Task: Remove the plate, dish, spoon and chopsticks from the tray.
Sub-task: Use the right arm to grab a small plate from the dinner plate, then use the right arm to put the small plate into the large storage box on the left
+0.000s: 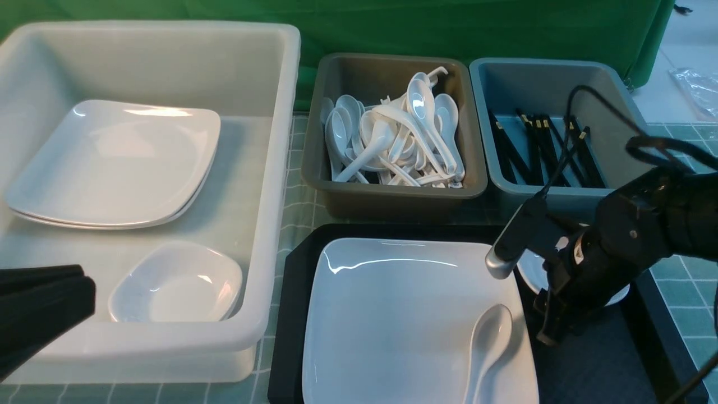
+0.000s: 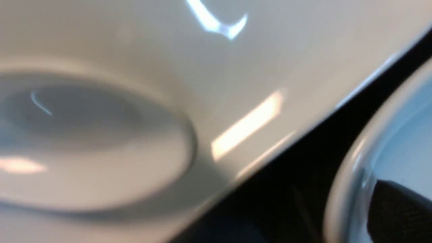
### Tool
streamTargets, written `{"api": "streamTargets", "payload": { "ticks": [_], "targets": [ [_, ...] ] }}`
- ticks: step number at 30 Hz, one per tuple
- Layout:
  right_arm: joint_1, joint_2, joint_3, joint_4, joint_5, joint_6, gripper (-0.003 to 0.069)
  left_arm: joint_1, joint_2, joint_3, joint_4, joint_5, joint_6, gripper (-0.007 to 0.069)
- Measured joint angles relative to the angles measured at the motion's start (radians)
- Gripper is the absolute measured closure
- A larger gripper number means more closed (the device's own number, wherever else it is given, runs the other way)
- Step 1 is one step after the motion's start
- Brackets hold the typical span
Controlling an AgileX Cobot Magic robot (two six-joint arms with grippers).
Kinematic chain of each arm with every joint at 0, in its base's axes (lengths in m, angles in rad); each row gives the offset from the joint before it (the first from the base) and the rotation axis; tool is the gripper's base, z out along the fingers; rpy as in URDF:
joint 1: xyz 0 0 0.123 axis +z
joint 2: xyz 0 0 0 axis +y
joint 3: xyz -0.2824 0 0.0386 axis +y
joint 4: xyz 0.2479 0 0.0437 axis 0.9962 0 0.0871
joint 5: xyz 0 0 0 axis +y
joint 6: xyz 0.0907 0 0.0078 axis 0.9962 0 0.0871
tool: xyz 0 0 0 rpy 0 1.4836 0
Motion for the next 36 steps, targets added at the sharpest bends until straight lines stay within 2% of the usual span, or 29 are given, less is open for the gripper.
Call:
{"api": "streamTargets", "payload": {
  "ticks": [4, 9, 11, 14, 18, 19, 20, 21, 22, 27, 31, 36],
  "targets": [
    [0.0, 0.005, -0.001, -0.012, -0.022, -0.031, 0.0428, 0.0, 0.0, 0.0, 0.0, 0.001, 0.0, 0.0607],
    [0.009, -0.017, -0.004, -0.026, 0.022, -0.037, 0.0445, 0.0, 0.0, 0.0, 0.0, 0.001, 0.0, 0.0607],
    [0.028, -0.057, -0.013, -0.026, 0.085, -0.017, 0.0491, 0.0, 0.0, 0.0, 0.0, 0.001, 0.0, 0.0607],
    [0.089, -0.156, -0.06, -0.015, 0.233, 0.085, 0.0591, 0.0, 0.0, 0.0, 0.008, 0.001, 0.0, 0.0607],
    [0.236, -0.274, -0.218, -0.001, 0.387, 0.198, 0.0599, 0.0, 0.0, 0.0, 0.038, 0.001, 0.0, 0.0607],
    [0.246, -0.282, -0.23, 0.0, 0.392, 0.203, 0.0599, 0.0, 0.0, 0.0, 0.04, 0.001, 0.0, 0.0607],
    [0.32, -0.296, -0.315, 0.003, 0.419, 0.208, 0.0599, 0.0, 0.0, 0.0, 0.055, 0.001, 0.0, 0.0607],
    [0.353, -0.299, -0.352, 0.011, 0.423, 0.204, 0.0599, 0.0, 0.0, 0.0, 0.068, 0.004, 0.0, 0.0607],
    [0.45, -0.291, -0.462, 0.037, 0.418, 0.178, 0.0599, 0.0, 0.0, 0.0, 0.095, 0.012, -0.015, 0.0607],
    [0.643, -0.15, -0.715, 0.127, 0.369, 0.056, 0.0599, 0.0, -0.035, 0.0, 0.23, 0.092, -0.124, 0.0607],
    [0.708, 0.039, -0.885, 0.148, 0.365, -0.041, 0.0599, 0.0, -0.107, -0.007, 0.292, 0.178, -0.195, 0.0607],
    [0.716, 0.314, -1.106, 0.192, 0.373, -0.143, 0.0599, 0.0, -0.211, -0.028, 0.322, 0.27, -0.239, 0.0607]
  ]
}}
